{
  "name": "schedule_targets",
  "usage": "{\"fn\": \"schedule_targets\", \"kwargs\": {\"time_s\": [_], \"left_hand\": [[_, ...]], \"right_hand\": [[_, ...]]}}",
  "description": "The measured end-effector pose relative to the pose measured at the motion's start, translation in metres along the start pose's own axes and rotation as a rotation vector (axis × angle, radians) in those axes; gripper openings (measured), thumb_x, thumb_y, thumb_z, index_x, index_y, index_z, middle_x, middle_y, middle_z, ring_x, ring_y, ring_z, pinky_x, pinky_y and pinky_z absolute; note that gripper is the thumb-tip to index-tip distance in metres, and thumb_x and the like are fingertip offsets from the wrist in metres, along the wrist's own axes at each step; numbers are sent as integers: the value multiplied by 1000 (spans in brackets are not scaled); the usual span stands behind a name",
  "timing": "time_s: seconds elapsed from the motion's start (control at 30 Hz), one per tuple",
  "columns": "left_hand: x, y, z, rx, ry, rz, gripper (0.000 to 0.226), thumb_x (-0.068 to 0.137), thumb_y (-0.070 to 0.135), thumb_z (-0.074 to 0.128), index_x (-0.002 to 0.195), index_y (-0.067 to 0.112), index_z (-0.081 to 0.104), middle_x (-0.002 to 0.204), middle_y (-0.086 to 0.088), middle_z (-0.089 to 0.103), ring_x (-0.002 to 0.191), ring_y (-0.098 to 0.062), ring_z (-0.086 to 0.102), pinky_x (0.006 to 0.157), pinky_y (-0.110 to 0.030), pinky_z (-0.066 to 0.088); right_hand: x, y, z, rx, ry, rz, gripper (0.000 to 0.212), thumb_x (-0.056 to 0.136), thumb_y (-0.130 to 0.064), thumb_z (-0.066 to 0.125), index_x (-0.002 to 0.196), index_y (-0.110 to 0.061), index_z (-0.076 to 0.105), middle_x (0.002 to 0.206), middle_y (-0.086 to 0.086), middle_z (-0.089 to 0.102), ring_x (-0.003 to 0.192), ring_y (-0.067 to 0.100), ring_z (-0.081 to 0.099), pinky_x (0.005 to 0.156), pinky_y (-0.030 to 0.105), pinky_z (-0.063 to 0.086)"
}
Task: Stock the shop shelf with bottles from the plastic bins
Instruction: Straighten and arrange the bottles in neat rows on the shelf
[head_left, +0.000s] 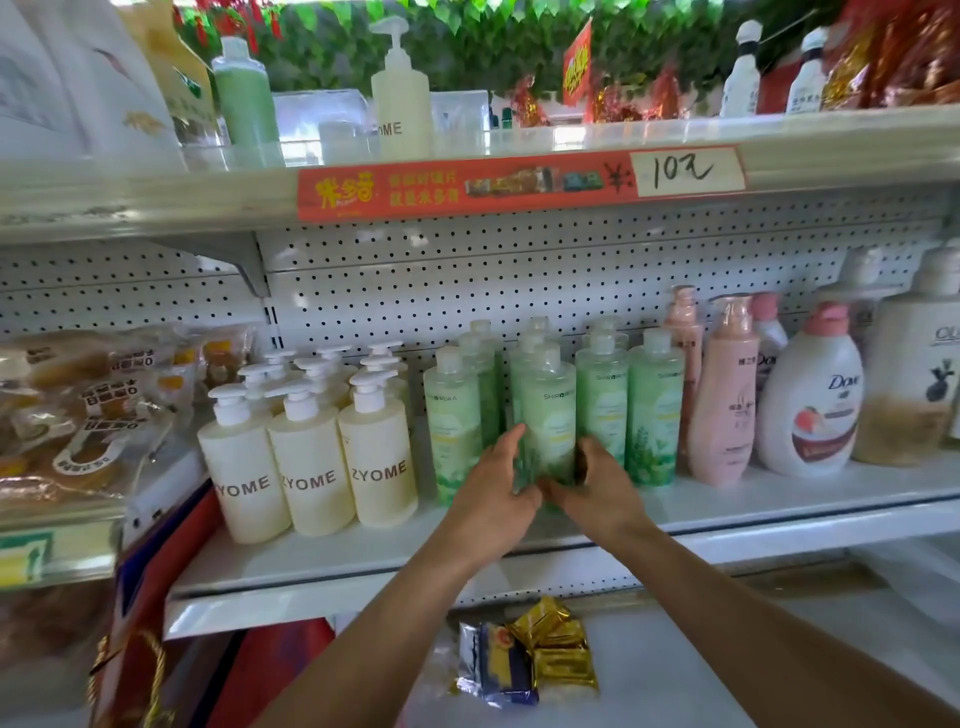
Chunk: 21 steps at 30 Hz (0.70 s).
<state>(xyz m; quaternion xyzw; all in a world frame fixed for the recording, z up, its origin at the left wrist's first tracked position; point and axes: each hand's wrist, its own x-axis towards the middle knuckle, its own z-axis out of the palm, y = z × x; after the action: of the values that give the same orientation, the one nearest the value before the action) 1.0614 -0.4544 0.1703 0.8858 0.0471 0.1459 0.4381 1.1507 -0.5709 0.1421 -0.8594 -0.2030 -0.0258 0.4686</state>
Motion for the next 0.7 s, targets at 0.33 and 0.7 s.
{"fn": "schedule_targets", "kwargs": {"time_s": [0.33, 0.7], "left_hand": [[27, 48, -19, 228, 92, 283, 69, 94, 23, 58, 149, 43, 21, 150, 5, 29, 132, -15, 41, 110, -34, 37], [39, 60, -8, 208, 39, 296, 70, 91, 15, 59, 146, 41, 24, 148, 2, 33, 127, -20, 47, 106, -41, 42]], "right_hand": [[-12, 5, -17, -156, 72, -17, 45, 79, -42, 73, 109, -20, 48, 103, -4, 64, 95, 20, 60, 78, 34, 50], [-12, 15, -34, -189, 106, 1, 46, 79, -39, 73, 111, -18, 47, 110, 0, 65, 100, 24, 62, 83, 38, 51]]}}
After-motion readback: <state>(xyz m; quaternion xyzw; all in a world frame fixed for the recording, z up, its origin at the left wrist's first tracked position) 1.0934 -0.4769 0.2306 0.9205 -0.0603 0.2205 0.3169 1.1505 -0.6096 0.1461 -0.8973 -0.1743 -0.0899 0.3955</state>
